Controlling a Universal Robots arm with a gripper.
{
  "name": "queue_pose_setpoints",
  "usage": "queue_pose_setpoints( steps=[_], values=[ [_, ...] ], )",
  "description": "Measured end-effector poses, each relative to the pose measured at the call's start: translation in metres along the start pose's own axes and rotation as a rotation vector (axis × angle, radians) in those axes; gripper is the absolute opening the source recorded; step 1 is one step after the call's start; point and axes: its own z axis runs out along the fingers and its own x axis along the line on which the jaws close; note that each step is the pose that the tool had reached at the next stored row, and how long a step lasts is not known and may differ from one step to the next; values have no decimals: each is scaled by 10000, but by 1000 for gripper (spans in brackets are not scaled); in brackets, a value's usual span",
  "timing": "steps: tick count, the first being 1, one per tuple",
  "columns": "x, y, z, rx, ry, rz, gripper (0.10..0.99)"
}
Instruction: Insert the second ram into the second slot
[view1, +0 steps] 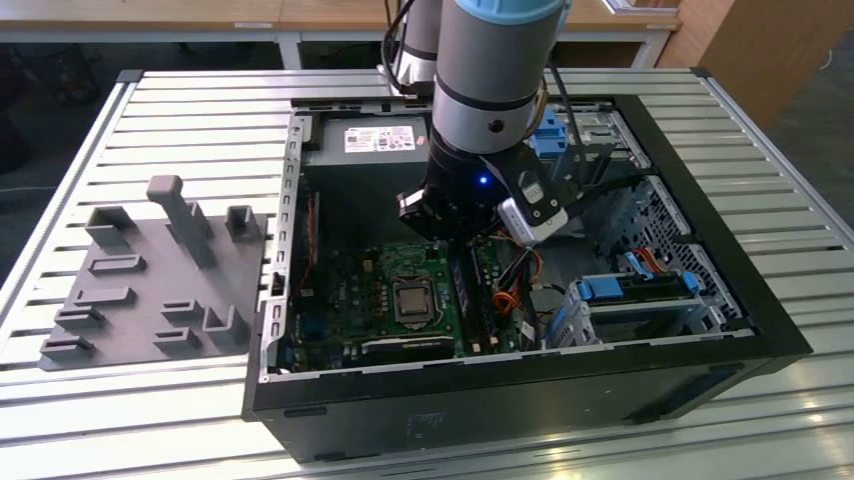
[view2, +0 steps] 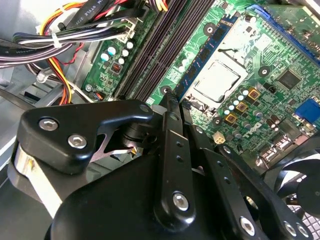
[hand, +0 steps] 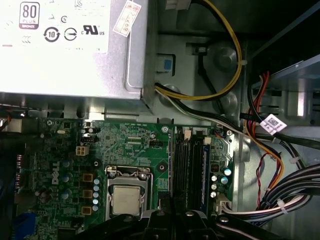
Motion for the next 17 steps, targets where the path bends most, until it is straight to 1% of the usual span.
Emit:
queue_pose_setpoints(
  steps=[4,8,11,17],
  values=[
    [0,0,12,-1,-1,17,137],
    [1,-11,41,22,0,45,137],
    [2,-44,55,20,-1,46,137],
    [2,-90,58,21,2,59,137]
  ],
)
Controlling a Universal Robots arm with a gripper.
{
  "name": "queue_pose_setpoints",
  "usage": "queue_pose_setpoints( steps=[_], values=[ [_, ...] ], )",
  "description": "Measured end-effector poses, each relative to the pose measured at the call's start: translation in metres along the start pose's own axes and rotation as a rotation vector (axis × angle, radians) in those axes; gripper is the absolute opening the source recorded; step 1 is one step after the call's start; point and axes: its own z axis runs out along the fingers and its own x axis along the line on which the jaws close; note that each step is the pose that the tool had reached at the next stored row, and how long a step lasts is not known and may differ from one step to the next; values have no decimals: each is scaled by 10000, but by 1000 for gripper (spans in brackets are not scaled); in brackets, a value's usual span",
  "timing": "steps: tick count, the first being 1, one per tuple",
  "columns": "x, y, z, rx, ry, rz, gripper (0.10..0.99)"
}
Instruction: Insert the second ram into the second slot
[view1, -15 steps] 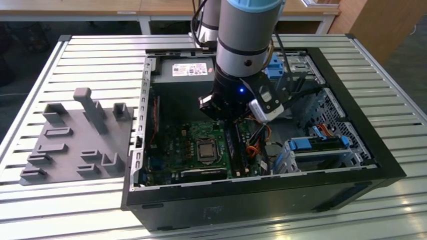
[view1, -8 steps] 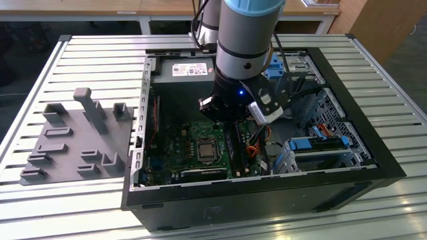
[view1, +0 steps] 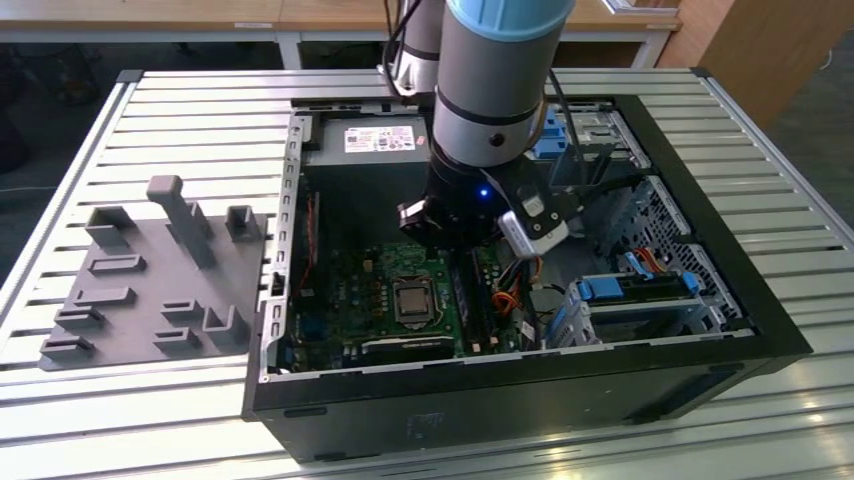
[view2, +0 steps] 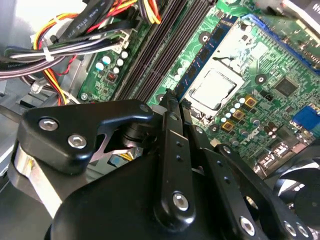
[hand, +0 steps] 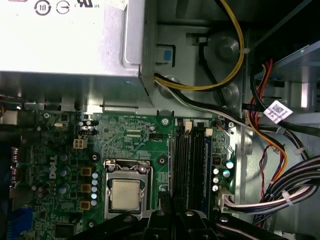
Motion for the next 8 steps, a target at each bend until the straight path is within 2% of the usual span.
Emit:
queue_pose_setpoints(
  steps=[8],
  values=[
    [-6,-35,3,20,2,8,137]
  ],
)
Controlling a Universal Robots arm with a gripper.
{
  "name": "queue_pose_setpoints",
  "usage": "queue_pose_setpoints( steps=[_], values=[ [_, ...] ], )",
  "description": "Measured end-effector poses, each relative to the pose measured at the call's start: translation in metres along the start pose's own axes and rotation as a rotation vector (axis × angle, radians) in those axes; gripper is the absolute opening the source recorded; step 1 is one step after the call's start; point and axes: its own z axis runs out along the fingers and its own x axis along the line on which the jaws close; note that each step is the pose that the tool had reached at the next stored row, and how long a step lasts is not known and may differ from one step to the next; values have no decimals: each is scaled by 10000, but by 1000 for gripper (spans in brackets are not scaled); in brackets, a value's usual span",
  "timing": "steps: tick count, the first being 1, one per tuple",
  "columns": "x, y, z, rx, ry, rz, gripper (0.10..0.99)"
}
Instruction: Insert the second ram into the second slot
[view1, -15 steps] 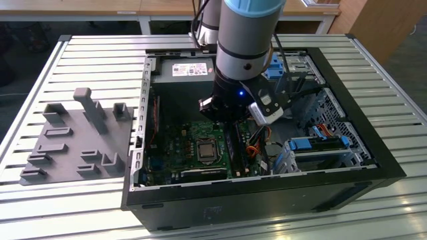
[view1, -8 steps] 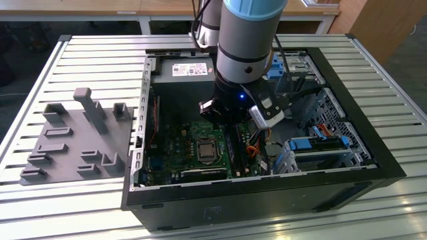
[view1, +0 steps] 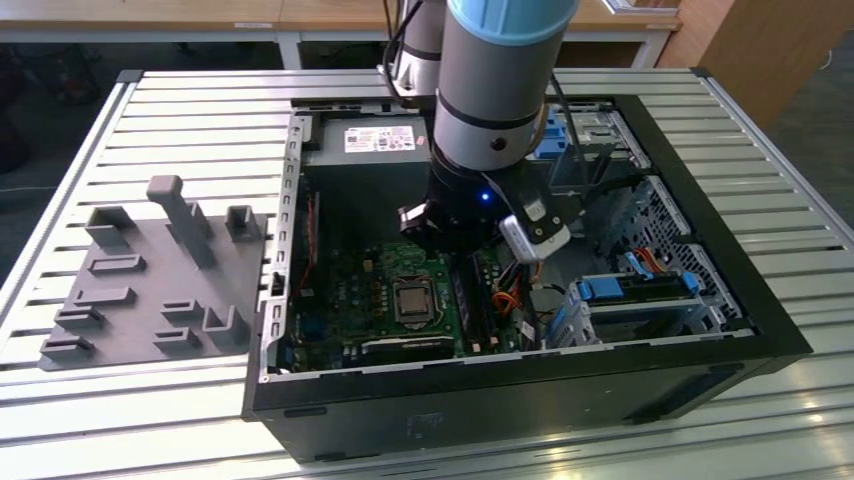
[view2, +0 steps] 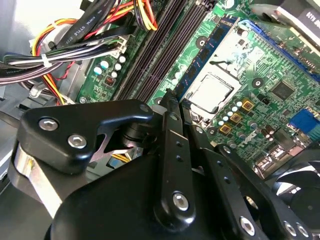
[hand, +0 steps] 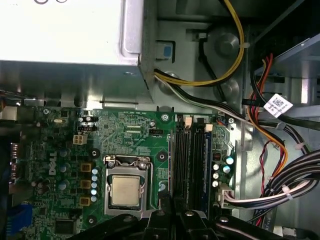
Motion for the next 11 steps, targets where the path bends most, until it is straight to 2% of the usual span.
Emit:
queue_pose_setpoints(
  steps=[11],
  values=[
    [-92,-5,27,-3,34,142,137]
  ],
)
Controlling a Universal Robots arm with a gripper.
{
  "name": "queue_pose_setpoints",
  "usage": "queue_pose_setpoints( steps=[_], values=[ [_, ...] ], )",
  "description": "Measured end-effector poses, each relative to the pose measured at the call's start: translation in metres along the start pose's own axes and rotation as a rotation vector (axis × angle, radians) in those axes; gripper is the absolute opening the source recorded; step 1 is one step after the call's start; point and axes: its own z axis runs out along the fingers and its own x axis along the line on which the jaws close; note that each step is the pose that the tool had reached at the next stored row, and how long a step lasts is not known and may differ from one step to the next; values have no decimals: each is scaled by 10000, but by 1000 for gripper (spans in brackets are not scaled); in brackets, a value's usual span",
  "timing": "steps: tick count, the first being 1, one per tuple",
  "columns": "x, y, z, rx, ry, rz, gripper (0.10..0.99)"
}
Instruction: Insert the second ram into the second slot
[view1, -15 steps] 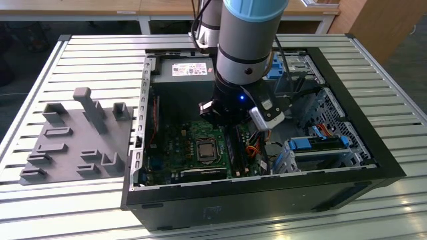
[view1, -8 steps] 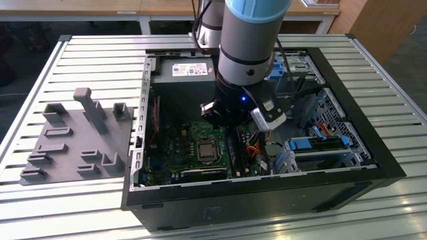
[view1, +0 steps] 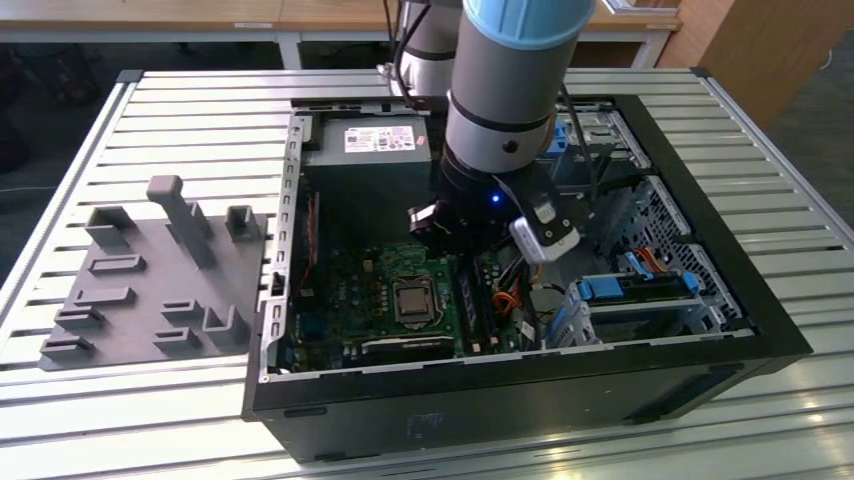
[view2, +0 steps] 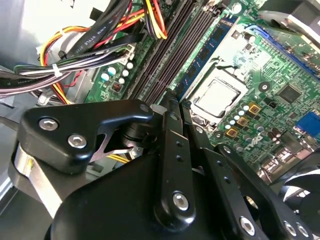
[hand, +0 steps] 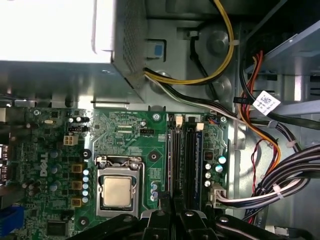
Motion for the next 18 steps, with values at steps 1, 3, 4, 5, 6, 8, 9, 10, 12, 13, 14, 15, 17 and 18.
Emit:
queue_pose_setpoints(
  steps=[1,3,4,5,6,8,9,10,12,13,14,15,17,18],
  values=[
    [0,0,6,0,1,31,137],
    [-1,-1,24,-1,1,148,137],
    [-1,-1,32,-1,-1,217,137],
    [-1,-2,41,-2,-2,278,137],
    [-2,-6,46,0,-1,317,137],
    [-2,-16,56,-3,6,322,137],
    [-2,-19,62,-3,12,322,137],
    [-2,-21,69,-2,24,319,137],
    [-4,-30,82,-1,48,313,137],
    [-4,-37,86,1,55,313,137],
    [-5,-39,91,-2,58,314,137],
    [-6,-39,93,-2,60,314,137],
    [-11,-39,93,-1,62,313,137],
    [-12,-39,93,-2,62,314,137]
  ],
)
